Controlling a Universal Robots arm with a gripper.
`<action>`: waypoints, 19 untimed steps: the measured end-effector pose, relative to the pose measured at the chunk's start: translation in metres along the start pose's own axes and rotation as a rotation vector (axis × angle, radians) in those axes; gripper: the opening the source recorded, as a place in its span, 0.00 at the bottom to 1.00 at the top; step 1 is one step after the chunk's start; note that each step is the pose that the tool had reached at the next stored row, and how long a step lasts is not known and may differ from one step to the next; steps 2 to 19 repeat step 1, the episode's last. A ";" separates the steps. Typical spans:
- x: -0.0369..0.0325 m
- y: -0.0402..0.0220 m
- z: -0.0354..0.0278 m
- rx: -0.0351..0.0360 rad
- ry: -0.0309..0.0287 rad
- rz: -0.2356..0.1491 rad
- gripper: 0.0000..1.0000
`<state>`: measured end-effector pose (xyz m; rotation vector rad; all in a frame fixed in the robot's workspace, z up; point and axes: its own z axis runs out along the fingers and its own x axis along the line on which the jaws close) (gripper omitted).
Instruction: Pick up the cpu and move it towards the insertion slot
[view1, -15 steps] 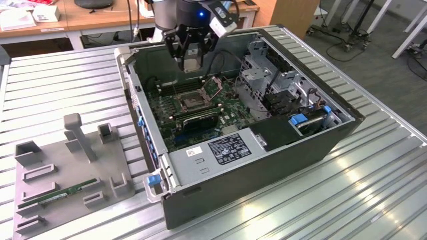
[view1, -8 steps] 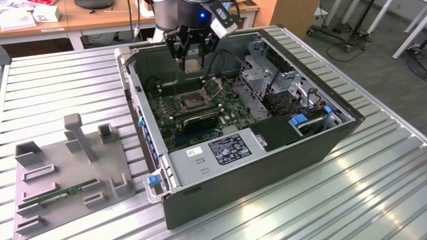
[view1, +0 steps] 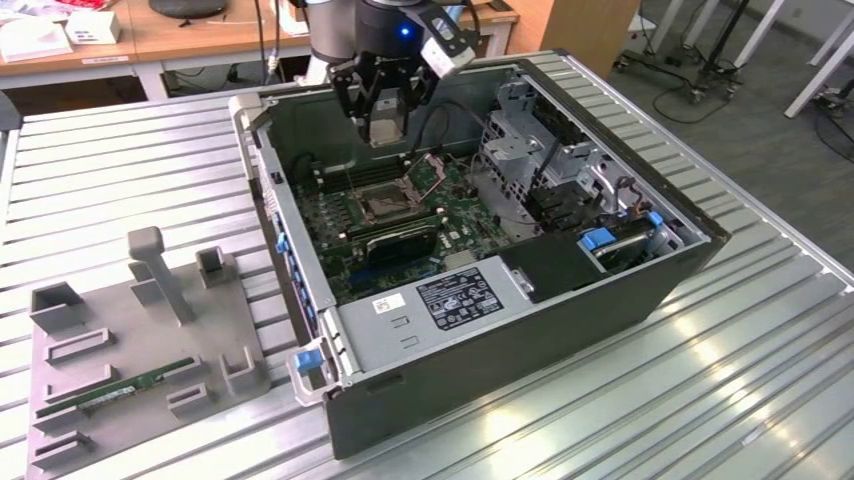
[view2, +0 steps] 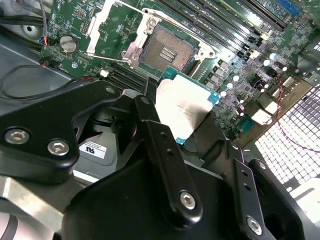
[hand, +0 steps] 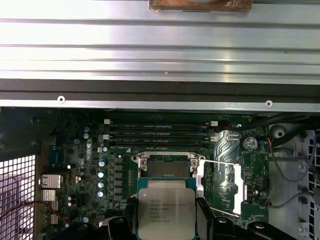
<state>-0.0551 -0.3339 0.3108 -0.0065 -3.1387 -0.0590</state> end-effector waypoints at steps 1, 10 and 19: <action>0.0000 0.0000 0.0000 0.0000 0.0000 0.000 0.55; 0.0000 0.0000 0.0000 0.0000 0.0000 0.000 0.55; 0.0000 0.0000 0.0000 0.0000 0.0000 0.000 0.55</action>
